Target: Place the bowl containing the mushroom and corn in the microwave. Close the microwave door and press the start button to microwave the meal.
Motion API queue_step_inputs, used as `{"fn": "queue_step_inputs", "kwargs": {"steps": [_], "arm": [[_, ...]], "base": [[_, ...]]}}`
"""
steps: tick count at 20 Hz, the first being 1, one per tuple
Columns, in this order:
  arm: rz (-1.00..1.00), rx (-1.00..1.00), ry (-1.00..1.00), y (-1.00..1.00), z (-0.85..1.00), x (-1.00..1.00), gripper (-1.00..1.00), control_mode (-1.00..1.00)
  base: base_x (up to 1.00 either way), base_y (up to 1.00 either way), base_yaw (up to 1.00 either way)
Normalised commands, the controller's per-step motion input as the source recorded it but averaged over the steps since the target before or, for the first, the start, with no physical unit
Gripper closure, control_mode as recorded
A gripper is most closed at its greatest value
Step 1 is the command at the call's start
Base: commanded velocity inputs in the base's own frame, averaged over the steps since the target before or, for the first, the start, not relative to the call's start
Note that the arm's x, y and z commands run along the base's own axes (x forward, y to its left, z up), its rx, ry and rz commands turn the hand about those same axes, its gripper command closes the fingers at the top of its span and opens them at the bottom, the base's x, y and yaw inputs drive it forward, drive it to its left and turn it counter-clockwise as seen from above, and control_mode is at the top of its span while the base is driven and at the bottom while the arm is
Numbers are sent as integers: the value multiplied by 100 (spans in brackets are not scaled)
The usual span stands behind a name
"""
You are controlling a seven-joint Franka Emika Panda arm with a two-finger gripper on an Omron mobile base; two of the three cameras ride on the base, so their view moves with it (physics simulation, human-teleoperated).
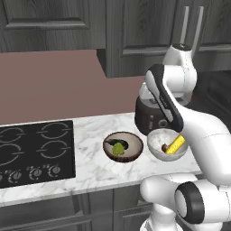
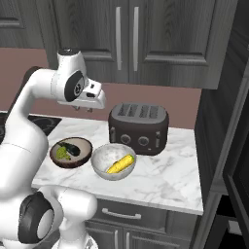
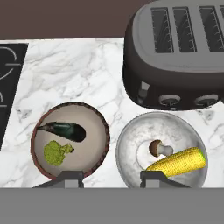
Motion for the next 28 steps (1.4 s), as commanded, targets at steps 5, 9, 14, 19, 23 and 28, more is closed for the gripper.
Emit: {"fn": "queue_step_inputs", "kwargs": {"steps": [5, 9, 14, 19, 23, 28], "arm": [[-5, 0, 0, -16, -6, -30, -100, -100], [-10, 0, -1, -27, -29, -43, -100, -100], [-14, 0, -10, -29, -43, -34, -100, -100], [-21, 2, -12, -30, -58, -18, -100, -100], [-27, 1, -7, -23, -55, -25, -100, -100], [-19, 3, -7, -32, -47, -24, -100, -100]], "base": [[0, 0, 0], [0, 0, 0], [0, 0, 0], [0, 0, 0], [0, 0, 0], [0, 0, 0]]}}
